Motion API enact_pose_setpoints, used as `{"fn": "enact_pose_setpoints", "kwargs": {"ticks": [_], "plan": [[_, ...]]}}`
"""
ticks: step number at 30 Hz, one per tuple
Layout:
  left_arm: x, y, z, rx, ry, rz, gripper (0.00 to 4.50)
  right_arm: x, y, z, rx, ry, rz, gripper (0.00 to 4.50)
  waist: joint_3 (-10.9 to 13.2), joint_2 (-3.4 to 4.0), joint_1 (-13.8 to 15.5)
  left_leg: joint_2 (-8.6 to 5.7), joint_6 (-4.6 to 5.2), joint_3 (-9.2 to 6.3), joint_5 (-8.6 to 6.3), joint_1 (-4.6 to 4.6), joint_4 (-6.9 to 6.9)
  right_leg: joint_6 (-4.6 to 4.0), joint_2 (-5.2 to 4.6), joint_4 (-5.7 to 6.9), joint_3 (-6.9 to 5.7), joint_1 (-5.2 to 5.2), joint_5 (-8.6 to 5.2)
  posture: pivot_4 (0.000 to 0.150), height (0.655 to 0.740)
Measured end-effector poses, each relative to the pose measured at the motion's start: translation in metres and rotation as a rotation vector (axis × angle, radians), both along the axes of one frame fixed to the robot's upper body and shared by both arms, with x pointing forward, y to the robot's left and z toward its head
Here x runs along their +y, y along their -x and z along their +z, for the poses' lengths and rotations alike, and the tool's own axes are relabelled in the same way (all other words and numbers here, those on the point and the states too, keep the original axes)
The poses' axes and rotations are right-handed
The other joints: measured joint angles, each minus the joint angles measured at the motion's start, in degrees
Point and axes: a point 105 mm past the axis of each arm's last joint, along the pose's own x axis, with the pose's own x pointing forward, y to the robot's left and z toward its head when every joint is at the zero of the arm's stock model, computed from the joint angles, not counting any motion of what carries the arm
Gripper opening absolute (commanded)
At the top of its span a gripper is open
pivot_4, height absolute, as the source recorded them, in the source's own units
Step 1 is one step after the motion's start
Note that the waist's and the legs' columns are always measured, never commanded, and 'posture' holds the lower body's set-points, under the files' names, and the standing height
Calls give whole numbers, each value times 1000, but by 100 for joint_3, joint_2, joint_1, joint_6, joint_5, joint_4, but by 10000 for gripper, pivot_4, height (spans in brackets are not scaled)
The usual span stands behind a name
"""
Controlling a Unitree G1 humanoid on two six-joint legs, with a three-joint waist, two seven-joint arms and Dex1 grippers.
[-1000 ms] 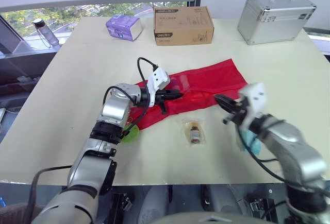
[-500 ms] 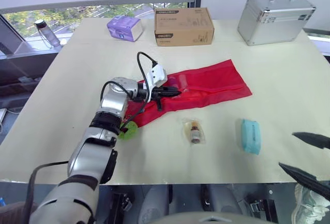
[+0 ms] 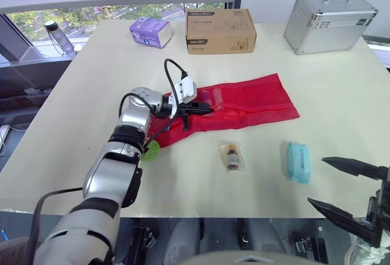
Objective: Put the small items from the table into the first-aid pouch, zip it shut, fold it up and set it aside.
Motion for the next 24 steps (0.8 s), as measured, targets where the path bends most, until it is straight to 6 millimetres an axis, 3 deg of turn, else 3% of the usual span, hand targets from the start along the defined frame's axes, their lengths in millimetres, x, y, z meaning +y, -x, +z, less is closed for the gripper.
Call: {"fn": "enact_pose_setpoints", "kwargs": {"ticks": [1, 4, 7, 10, 11, 14, 17, 18, 24], "plan": [[0, 0, 0, 0, -2, 2, 0, 2, -2, 1, -7, -2, 6, 44494, 0, 0, -1, 0, 0, 0, 0, 0, 0, 0, 0, 0, 0, 0, 0, 1500, 7400], [3, 1, 1, -14, -10, -2, 8273, 4, -3, 1, -13, -7, 16, 45000, 0, 0, 2, 0, 0, -2, 0, 0, 0, 0, 1, 0, -1, 0, 0, 1500, 7400], [15, 1, 3, -83, -47, 3, 20665, 6, -4, -2, -5, -9, 23, 45000, 0, 0, 3, 1, 0, -1, 0, 1, 0, -1, 1, 1, -1, 0, 0, 1500, 7400], [25, -4, 5, -99, -53, 63, 28837, 6, -4, -1, -10, -6, 22, 45000, 0, 0, 8, 1, 0, -2, 0, 0, 1, 0, 1, 1, -1, 0, 0, 1500, 7400], [34, -2, 3, -63, -37, 124, 28837, 5, -4, -2, -14, -1, 20, 45000, 0, 1, -10, 2, 0, 1, 0, 2, -2, 0, 0, 0, 3, 0, 0, 1500, 7400], [31, 7, -1, -7, -10, 163, 28837, 5, -4, -1, -20, -1, 20, 45000, -1, 2, -7, 5, 0, -2, 0, -1, -1, 0, 0, 0, 1, 0, 0, 1500, 7400], [-4, 31, -8, 125, 56, 293, 28837, 4, -10, 8, -83, -29, -7, 45000, -1, 0, 53, 9, 0, -10, 0, -10, 9, 1, -8, 1, -5, 0, 0, 1500, 7400], [-21, 37, -2, 134, 77, 334, 28837, 3, -13, 13, -110, -50, -22, 45000, -1, -2, 86, 1, 0, -10, 0, -11, 12, 2, -7, 1, -6, 0, 0, 1500, 7400], [-52, 29, 11, 44, 47, 482, 28837, -2, -28, 26, -200, -93, -90, 45000, -3, 0, 65, -2, 0, 3, 0, 5, 2, 2, -3, 3, 5, 2, -1, 1500, 7400]]}}
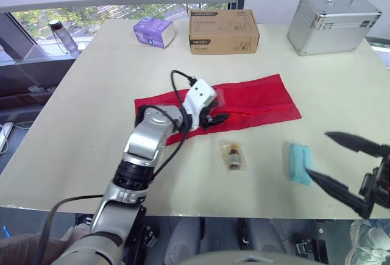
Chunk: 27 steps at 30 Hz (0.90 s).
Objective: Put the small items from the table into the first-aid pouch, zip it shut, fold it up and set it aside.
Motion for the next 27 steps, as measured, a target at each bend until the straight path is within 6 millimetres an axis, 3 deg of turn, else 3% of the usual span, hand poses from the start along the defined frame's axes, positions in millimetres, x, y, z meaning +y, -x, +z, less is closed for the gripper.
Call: {"fn": "enact_pose_setpoints", "kwargs": {"ticks": [8, 11, 14, 16, 21, 27], "plan": [[-6, -25, -17, -71, -114, 99, 28837, 0, -8, 19, -69, -98, -33, 45000, 0, 0, -25, 1, 0, 0, 0, -2, -1, -1, 1, 0, 1, 0, 0, 1500, 7400], [-10, -27, -18, -91, -128, 80, 20634, 0, -9, 21, -70, -117, -45, 45000, 0, 0, -23, 1, 0, 1, 0, -2, -1, -1, 0, -1, 1, -1, 0, 1500, 7400], [-15, -26, -20, -118, -129, 25, 6986, 0, -9, 22, -68, -121, -59, 45000, 0, 0, -21, 1, 0, 2, 0, -2, -1, -1, 0, -1, 1, 0, 0, 1500, 7400], [-20, -26, -18, -164, -137, -50, 606, 2, -9, 22, -68, -121, -67, 45000, 0, 0, -20, 1, 0, 2, 0, -1, -1, -1, 1, 0, 1, -1, 0, 1500, 7400], [-21, -26, -14, -276, -175, -235, 606, 0, -10, 21, -66, -126, -86, 45000, 0, 0, -22, 1, 0, 6, 0, -1, -1, -1, 0, -1, 3, -1, 0, 1500, 7400], [-13, -5, -19, -391, -214, -580, 606, 0, -10, 20, -55, -122, -99, 45000, 0, 0, -28, 1, 1, 8, 0, -2, -1, -2, 0, -1, 5, -1, 0, 1500, 7400]]}}
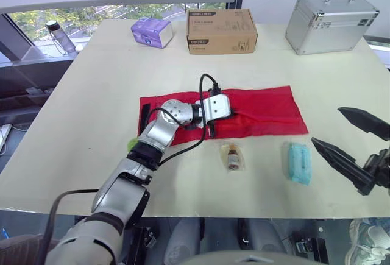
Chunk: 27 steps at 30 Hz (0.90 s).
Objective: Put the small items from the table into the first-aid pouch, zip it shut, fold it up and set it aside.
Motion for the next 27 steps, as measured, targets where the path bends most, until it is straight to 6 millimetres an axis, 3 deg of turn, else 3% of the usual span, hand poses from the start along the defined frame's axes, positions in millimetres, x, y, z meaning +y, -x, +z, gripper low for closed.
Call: {"fn": "enact_pose_setpoints", "kwargs": {"ticks": [7, 14, 16, 19, 21, 22, 23, 27], "plan": [[10, -10, 12, -86, -21, -83, 606, 1, 2, -4, 25, 4, 1, 45000, 0, -1, 3, -3, 1, 0, 0, -2, 2, 1, 0, -1, 0, 0, 0, 1500, 7400], [-47, -12, 8, -103, 5, -138, 606, 1, -1, -4, 20, 13, 13, 45000, 2, -5, 42, -8, 6, 0, -3, -6, 7, 3, 0, -2, 0, 1, 1, 1500, 7400], [-51, -12, 8, -102, 4, -135, 606, 1, -1, -4, 18, 15, 15, 45000, 2, -4, -10, -5, 7, 0, -3, -2, 3, 2, 1, 1, 0, 1, 1, 1500, 7400], [-56, -16, 7, -9, 30, -96, 6986, 0, -2, -4, 21, 18, 16, 45000, 2, -4, -43, -3, 7, 0, -3, 0, 2, 2, 2, 3, 2, 1, 0, 1500, 7400], [-50, -19, 14, 118, 118, -35, 14451, 1, -1, -5, 27, 23, 19, 45000, 2, -3, -70, 1, 7, 1, -3, 1, 1, 2, 5, 5, 2, 0, 0, 1500, 7400], [-38, -19, 20, 195, 170, 1, 20476, 1, 0, -7, 37, 24, 18, 45000, 3, -1, -93, 6, 7, 1, -3, 1, -2, 1, 7, 6, 6, -3, 0, 1500, 7400], [-27, -20, 23, 243, 196, 35, 23646, 0, 0, -8, 44, 25, 16, 45000, 2, 0, -106, 7, 6, -1, -3, 3, -1, 0, 8, 11, 3, -3, -1, 1500, 7400], [13, -13, 32, 429, 267, 177, 23646, -2, 2, -14, 70, 38, 11, 45000, 1, 3, -119, 8, 6, -2, -3, 5, 1, 1, 8, 12, 3, -2, -1, 1500, 7400]]}}
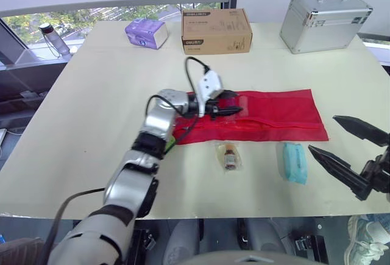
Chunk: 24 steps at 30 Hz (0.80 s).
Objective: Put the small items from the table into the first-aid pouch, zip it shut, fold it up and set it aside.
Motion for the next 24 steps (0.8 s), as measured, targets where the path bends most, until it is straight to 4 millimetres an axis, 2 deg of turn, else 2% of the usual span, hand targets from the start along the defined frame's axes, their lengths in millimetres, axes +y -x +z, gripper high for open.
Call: {"fn": "enact_pose_setpoints", "kwargs": {"ticks": [6, 13, 22, 24], "plan": [[20, 17, -8, 113, -30, 117, 23646, 1, 3, -4, 16, 23, 10, 45000, 0, 0, 117, -5, -1, 1, 0, -4, 3, 0, -5, -5, -1, 1, 0, 1500, 7400], [0, 31, -17, 72, -102, 102, 23646, 1, 3, -7, 23, 33, 2, 45000, 0, -1, 127, -6, -1, 4, 0, -2, 2, 0, -5, -8, 3, 1, 0, 1500, 7400], [-10, 24, -39, -12, -202, 85, 23646, 2, 6, -11, 37, 38, 13, 45000, -1, -1, 112, -5, 0, 6, 0, -2, 1, 0, -4, -9, 3, 1, 0, 1500, 7400], [-11, 22, -40, -27, -206, 80, 18413, 2, 6, -11, 37, 38, 13, 45000, 0, -1, 112, -6, 0, 7, 0, -3, 1, 0, -5, -9, 4, 1, 0, 1500, 7400]]}}
